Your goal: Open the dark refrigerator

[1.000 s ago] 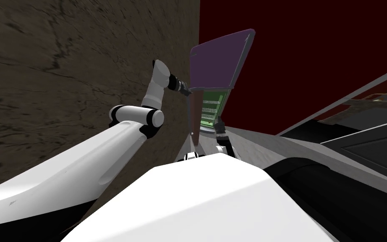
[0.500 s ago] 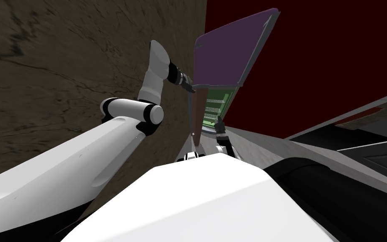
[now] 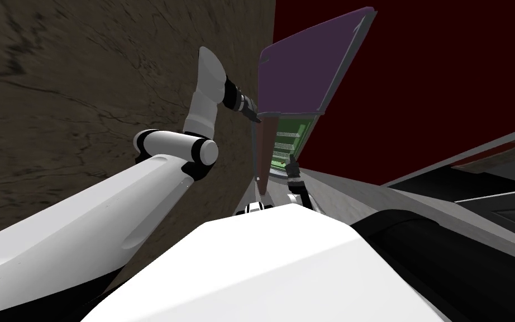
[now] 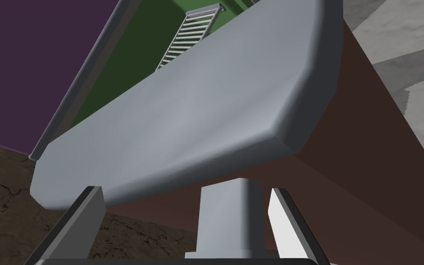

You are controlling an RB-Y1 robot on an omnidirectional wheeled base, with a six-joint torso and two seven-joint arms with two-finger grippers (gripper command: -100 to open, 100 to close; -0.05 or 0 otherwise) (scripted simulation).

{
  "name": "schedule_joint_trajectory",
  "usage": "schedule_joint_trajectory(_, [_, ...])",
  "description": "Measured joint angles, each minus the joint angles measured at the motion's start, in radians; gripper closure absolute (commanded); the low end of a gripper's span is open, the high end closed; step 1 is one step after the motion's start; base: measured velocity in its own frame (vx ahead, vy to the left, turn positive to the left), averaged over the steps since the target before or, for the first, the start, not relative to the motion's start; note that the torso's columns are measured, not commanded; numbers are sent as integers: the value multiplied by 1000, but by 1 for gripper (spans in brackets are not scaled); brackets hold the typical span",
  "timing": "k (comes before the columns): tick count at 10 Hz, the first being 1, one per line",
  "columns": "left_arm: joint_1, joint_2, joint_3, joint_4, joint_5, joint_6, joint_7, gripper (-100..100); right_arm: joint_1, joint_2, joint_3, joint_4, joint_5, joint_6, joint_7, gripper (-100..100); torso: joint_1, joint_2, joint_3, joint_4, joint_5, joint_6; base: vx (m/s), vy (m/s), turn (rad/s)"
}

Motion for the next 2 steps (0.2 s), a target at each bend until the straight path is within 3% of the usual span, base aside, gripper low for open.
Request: schedule_joint_trajectory(2, [0, 0, 0, 0, 0, 0, 0, 0, 0, 0, 0, 0, 0, 0, 0, 0, -1, 0, 0, 0, 0, 0, 0, 0, 0])
